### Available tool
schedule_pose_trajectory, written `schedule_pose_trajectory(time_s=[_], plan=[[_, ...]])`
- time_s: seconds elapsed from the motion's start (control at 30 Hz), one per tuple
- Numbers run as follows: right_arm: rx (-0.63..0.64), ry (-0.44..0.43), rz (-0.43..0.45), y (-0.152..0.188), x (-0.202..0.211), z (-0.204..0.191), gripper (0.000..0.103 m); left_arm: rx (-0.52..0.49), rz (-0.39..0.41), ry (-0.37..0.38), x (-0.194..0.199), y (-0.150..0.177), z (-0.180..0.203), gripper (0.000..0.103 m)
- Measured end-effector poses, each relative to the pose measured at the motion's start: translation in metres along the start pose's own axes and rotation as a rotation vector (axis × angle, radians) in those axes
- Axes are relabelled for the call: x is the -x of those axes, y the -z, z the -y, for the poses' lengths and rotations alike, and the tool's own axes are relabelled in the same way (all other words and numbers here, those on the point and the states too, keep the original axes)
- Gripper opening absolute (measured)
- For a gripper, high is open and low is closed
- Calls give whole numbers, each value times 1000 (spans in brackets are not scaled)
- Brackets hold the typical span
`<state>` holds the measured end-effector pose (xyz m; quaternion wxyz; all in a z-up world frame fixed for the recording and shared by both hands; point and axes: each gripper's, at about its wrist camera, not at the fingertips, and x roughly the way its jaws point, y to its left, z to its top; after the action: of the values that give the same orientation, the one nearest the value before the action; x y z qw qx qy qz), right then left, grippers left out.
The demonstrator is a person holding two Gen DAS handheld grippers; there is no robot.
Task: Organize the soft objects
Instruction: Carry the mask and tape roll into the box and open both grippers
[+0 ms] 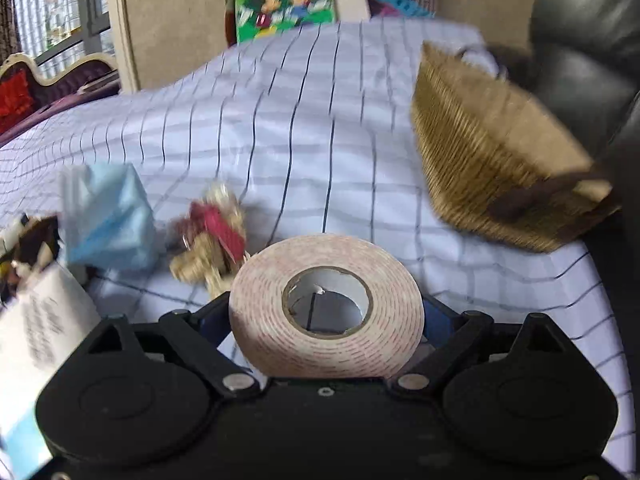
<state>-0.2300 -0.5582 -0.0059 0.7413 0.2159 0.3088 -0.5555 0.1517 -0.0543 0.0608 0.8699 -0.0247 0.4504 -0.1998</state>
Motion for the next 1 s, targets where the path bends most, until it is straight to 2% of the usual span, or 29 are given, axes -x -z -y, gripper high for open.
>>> schedule_pose_trajectory(time_s=[0.13,0.23,0.33,0.43,0.53,0.67,0.73,0.83,0.93,1.0], plan=[[38,42,76,-12,53,-28,94,-11,12,-26,15,8,-15,44],[80,-38,114,-12,98,-66,94,-14,31,-17,28,17,-24,44],[155,-195,117,0,140,-120,94,32,13,-9,30,28,-42,44],[256,-380,78,21,176,-184,94,76,-5,-49,34,41,-58,44],[361,-569,-5,46,208,-251,94,131,-35,-57,37,53,-73,44],[485,-749,-145,82,242,-333,94,163,-49,-75,38,63,-87,44],[552,-787,-186,102,257,-367,94,166,-66,-90,35,67,-93,44],[655,-791,-193,130,276,-409,94,219,-114,-51,28,71,-106,44],[712,-801,-218,155,287,-439,94,261,-124,-29,27,69,-114,45],[724,-794,-226,165,287,-450,95,277,-139,-38,27,68,-116,54]])
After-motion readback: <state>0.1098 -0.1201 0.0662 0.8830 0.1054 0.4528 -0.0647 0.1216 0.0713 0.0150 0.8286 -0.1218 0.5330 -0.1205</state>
